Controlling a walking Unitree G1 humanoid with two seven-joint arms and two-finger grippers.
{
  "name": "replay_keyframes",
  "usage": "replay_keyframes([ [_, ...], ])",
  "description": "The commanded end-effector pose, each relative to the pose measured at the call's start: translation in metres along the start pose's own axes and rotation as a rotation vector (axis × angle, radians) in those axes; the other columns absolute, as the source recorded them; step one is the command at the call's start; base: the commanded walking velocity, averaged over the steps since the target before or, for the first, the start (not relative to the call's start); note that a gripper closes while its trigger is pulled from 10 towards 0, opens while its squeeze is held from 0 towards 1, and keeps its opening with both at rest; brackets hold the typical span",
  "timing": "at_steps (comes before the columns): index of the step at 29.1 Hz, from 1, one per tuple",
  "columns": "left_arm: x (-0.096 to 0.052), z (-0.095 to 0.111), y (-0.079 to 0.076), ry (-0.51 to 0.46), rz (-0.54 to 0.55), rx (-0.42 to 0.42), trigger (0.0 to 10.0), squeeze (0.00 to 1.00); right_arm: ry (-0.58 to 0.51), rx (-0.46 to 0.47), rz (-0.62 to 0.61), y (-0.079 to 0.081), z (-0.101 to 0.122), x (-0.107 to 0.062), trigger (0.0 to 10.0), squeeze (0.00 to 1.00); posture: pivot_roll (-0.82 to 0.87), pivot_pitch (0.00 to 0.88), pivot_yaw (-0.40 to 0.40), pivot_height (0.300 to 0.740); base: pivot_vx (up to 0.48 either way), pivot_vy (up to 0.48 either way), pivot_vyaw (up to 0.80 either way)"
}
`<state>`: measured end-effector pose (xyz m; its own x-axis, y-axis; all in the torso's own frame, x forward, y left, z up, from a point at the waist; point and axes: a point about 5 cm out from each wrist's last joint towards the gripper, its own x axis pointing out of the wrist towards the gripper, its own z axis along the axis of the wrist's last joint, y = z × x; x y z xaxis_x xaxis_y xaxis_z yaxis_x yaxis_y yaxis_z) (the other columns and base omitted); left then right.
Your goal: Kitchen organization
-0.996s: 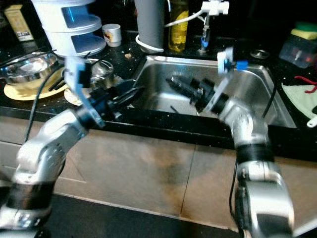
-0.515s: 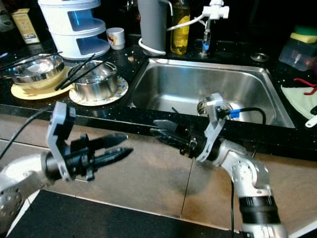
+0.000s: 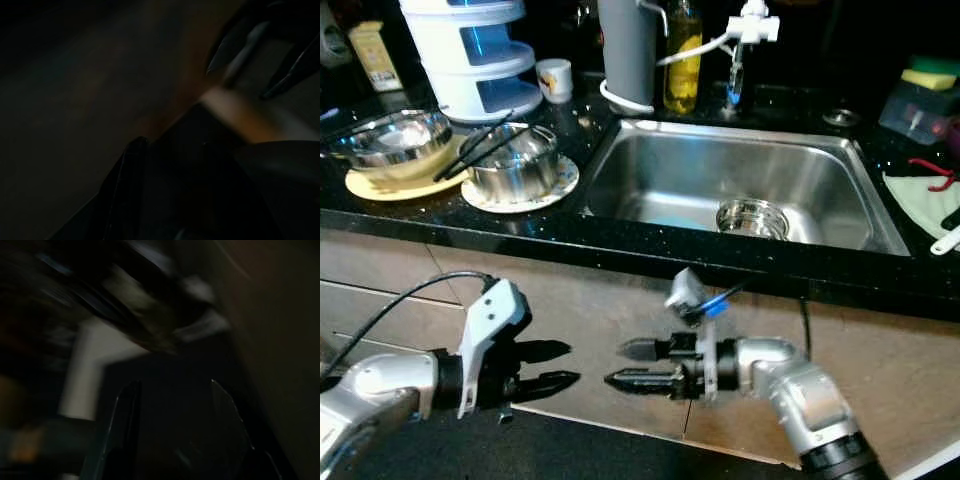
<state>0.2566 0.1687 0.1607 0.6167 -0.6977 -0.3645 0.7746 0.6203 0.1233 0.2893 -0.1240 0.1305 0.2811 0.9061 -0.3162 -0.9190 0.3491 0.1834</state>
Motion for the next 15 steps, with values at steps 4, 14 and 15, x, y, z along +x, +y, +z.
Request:
replay_keyframes([
  [4, 0.007, -0.039, 0.008, 0.124, 0.212, -0.035, 10.0, 0.0, 0.172, 0.094, -0.332, -0.026, -0.052, 0.009, 10.0, 0.0, -0.02, 0.164, -0.02, 0.74, 0.0, 0.0, 0.0],
  [14, 0.02, -0.137, -0.017, 0.354, 0.54, -0.14, 10.0, 0.0, 0.395, 0.153, -0.695, -0.003, -0.168, 0.016, 10.0, 0.0, -0.02, 0.153, -0.028, 0.74, 0.0, 0.0, 0.0],
  [15, 0.024, -0.151, -0.024, 0.39, 0.543, -0.13, 10.0, 0.0, 0.422, 0.156, -0.659, 0.009, -0.182, 0.02, 10.0, 0.0, -0.01, 0.151, -0.036, 0.74, 0.0, 0.0, 0.0],
])
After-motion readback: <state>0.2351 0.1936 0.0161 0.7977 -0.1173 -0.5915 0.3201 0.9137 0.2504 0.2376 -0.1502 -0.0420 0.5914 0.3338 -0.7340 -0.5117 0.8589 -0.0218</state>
